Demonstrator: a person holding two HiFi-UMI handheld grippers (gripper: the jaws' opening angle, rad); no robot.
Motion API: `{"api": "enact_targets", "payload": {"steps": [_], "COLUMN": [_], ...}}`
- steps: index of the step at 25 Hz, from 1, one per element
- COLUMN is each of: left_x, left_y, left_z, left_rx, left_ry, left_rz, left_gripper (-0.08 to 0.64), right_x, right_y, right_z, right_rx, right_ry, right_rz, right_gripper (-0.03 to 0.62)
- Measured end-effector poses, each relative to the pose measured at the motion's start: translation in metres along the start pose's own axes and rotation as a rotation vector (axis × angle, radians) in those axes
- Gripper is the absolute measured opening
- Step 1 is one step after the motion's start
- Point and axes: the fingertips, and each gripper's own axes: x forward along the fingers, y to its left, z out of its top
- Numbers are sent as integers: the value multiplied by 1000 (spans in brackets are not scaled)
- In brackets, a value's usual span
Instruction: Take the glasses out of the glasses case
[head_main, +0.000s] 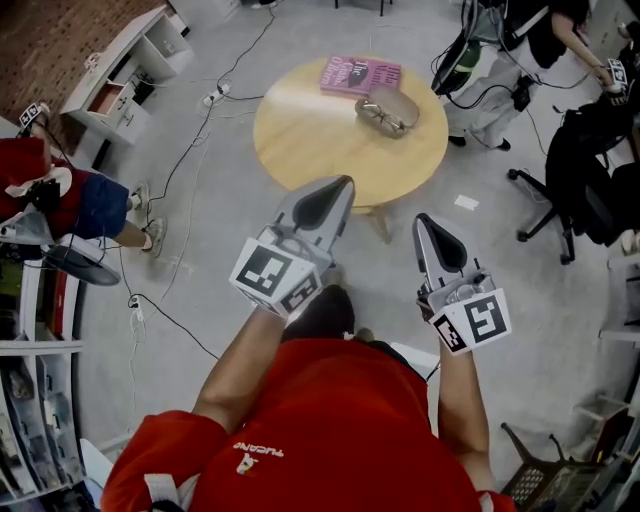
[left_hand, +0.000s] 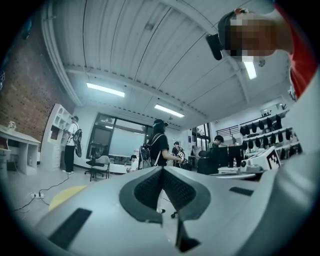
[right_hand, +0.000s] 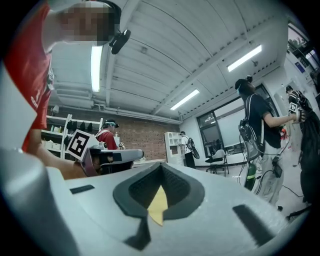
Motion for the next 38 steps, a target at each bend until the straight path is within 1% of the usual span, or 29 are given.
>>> {"api": "enact_targets", "payload": {"steps": [6, 10, 12, 15, 18, 21, 25, 27, 30, 31, 34, 38], "left_x": [26, 52, 68, 88, 104, 120, 140, 148, 158, 161, 169, 179], "left_y": [48, 88, 107, 135, 160, 184, 206, 217, 230, 233, 242, 253], "left_z": [-1, -7, -10, -19, -24, -30, -34, -37, -43, -46, -50, -57], "left_rx": [-3, -2, 2, -14, 1, 2, -15, -15, -33, -39, -40, -42], "left_ry": [-36, -46, -49, -58, -14, -57, -43, -40, -31, -33, -25, -9], "left_rz": [14, 3, -10, -40, -70, -94, -104, -99, -89, -89, -76, -38], "left_gripper": [11, 11, 11, 11, 11, 11, 11, 11, 11, 11, 11, 11], "right_x": [54, 102, 127, 161, 193, 220, 245, 254, 264, 266, 275, 288], "right_y": [-28, -56, -73, -96, -113, -127, -147, -156, -169, -174, -186, -199], "right_z": [-13, -26, -33, -43, -54, -69, -90, -101, -119, -124, -137, -163], "right_rx": [-44, -57, -64, -67, -68, -77, -75, -69, -56, -50, -33, -7], "right_ry": [69, 121, 147, 179, 206, 240, 288, 316, 362, 375, 415, 494], "right_rz": [7, -4, -17, -44, -63, -75, -97, -102, -100, -97, -75, -20], "right_gripper": [5, 5, 5, 5, 5, 5, 6, 6, 6, 8, 38, 75]}}
